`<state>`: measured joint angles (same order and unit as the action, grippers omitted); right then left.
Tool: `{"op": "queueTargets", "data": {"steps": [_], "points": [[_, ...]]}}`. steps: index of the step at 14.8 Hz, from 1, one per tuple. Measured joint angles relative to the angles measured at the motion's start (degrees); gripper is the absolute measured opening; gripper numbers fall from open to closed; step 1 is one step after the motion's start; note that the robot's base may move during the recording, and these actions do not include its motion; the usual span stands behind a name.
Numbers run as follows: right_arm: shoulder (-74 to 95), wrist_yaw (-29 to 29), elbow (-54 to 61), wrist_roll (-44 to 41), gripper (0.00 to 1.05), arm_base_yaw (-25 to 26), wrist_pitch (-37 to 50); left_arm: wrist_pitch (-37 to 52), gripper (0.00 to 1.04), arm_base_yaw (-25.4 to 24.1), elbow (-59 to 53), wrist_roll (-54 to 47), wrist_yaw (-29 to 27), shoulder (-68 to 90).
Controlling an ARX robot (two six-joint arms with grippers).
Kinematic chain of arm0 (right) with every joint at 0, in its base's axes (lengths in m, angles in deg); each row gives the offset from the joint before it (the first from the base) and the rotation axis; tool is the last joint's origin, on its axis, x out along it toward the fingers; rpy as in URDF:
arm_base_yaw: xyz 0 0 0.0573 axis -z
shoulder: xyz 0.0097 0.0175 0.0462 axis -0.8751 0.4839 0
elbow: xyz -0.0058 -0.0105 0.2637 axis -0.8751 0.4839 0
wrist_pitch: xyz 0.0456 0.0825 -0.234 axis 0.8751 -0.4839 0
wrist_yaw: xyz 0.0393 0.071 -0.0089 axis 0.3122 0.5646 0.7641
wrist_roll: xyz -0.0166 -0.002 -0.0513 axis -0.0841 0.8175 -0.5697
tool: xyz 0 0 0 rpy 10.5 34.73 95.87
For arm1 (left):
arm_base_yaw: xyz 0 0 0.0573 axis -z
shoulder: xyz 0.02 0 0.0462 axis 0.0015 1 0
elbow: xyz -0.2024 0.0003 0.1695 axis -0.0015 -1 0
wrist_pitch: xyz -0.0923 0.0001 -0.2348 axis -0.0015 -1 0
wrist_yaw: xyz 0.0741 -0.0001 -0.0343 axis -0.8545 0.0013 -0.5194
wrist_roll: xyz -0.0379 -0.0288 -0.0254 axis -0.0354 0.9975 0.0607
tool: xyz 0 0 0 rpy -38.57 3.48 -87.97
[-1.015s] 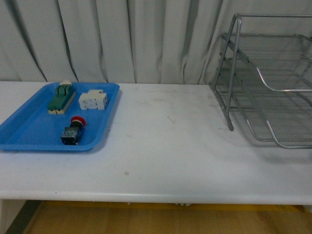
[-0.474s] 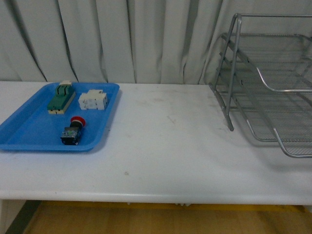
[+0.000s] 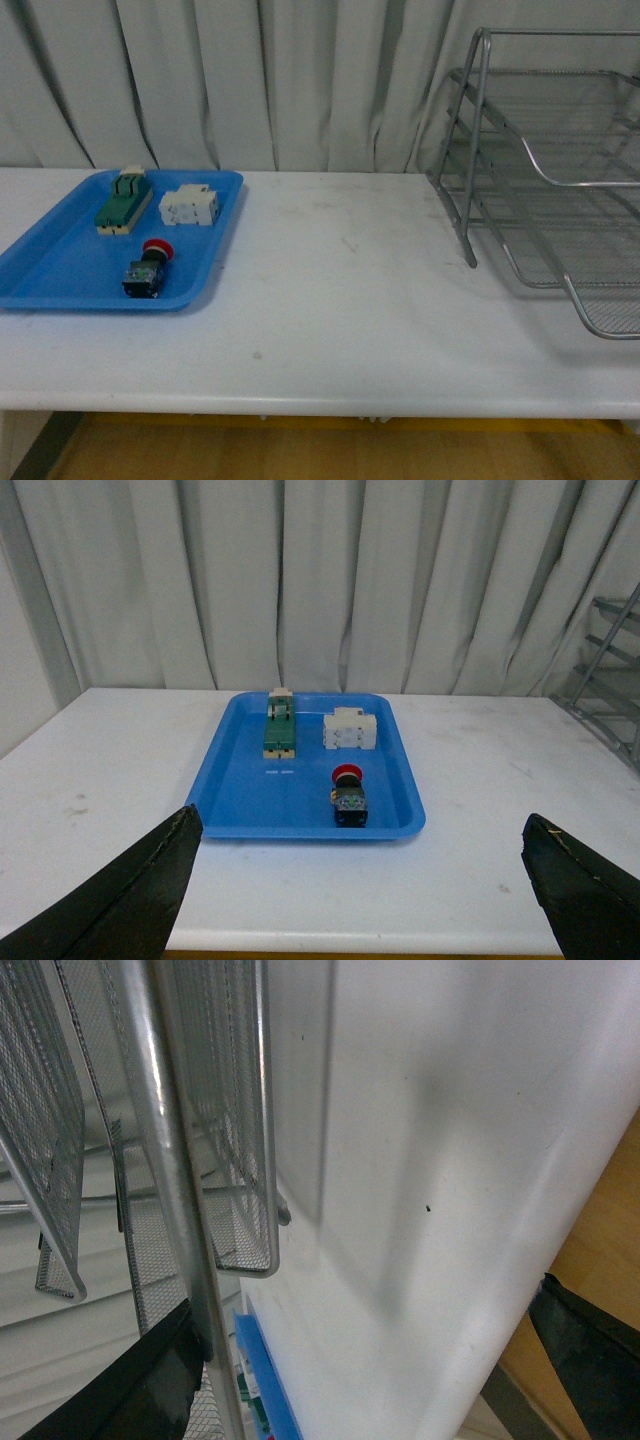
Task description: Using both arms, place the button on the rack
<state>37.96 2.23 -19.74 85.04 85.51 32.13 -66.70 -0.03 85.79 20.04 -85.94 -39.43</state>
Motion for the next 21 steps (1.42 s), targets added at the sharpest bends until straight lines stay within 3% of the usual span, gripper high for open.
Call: {"op": "queueTargets", "data": {"steps": [9,10,11,12,14,17,19,21], "points": [[-10.40,1.22,1.57,0.00,0.98,-0.87,0.00,0.00,0.98,0.00,0.00,0.00,0.00,0.00],[-15.76,-2.78,3.89,-5.84,0.92,-1.81,-5.92,0.02,0.98,0.02,0.00,0.00,-0.04,0.00],[-31.26,-8.66,10.40,-21.16,0.77,-4.66,-8.55,-0.04,0.98,-0.07,0.00,0.00,0.00,0.00],[-47.08,-12.22,12.92,-42.86,0.61,-6.93,-8.57,0.00,0.98,-0.04,0.00,0.00,0.00,0.00],[-58.49,-14.71,19.69,-64.04,0.35,-9.64,-16.35,0.02,0.98,-0.04,0.00,0.00,-0.02,0.00],[-76.32,-17.97,23.41,-71.87,0.01,-12.13,-28.20,0.00,0.98,-0.04,0.00,0.00,0.00,0.00],[-90.29,-20.09,24.72,-73.13,0.02,-14.03,-40.50,0.00,0.98,-0.04,0.00,0.00,0.00,0.00],[-97.88,-22.32,24.72,-73.55,0.02,-16.83,-46.36,0.00,0.98,-0.04,0.00,0.00,0.02,0.00]]}}
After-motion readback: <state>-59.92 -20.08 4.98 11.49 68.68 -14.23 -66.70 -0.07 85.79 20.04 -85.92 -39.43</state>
